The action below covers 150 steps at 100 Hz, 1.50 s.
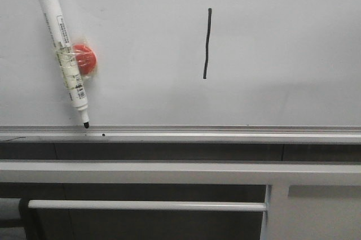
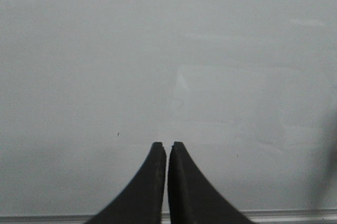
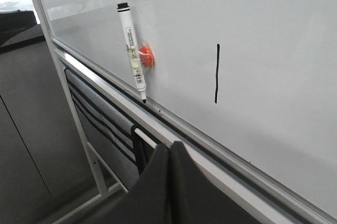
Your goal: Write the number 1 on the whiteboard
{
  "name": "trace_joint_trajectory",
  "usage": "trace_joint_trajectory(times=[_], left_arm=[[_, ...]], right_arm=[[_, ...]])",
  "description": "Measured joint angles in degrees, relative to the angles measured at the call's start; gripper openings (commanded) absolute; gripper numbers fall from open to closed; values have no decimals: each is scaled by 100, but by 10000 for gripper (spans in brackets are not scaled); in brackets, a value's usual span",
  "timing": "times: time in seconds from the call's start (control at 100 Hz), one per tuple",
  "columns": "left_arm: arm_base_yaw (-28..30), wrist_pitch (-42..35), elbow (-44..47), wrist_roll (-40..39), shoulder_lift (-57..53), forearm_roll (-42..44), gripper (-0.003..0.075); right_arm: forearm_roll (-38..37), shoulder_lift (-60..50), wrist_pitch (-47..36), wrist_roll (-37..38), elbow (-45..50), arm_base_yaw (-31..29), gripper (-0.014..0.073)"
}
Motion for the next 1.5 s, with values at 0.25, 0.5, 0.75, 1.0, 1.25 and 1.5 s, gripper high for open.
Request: trace_joint_trajectory(times=[0.25,0.5,0.75,1.0,1.25,1.5], left_arm=[[158,648,248,-51,-328,123,-20],[512,1439,248,-51,-328,123,-20],[512,1530,248,-51,-328,123,-20],[512,1530,248,286,-328,-173,-20],[512,1530,248,303,-328,-173,-20],[512,1530,248,315,-328,-173,-20]], right_arm=[[0,0,10,23,0,0,-64],[0,0,12,22,0,0,-64],[0,0,12,22,0,0,-64],[0,0,12,22,0,0,-64],[0,0,12,22,0,0,-64],[0,0,15,6,0,0,-64]])
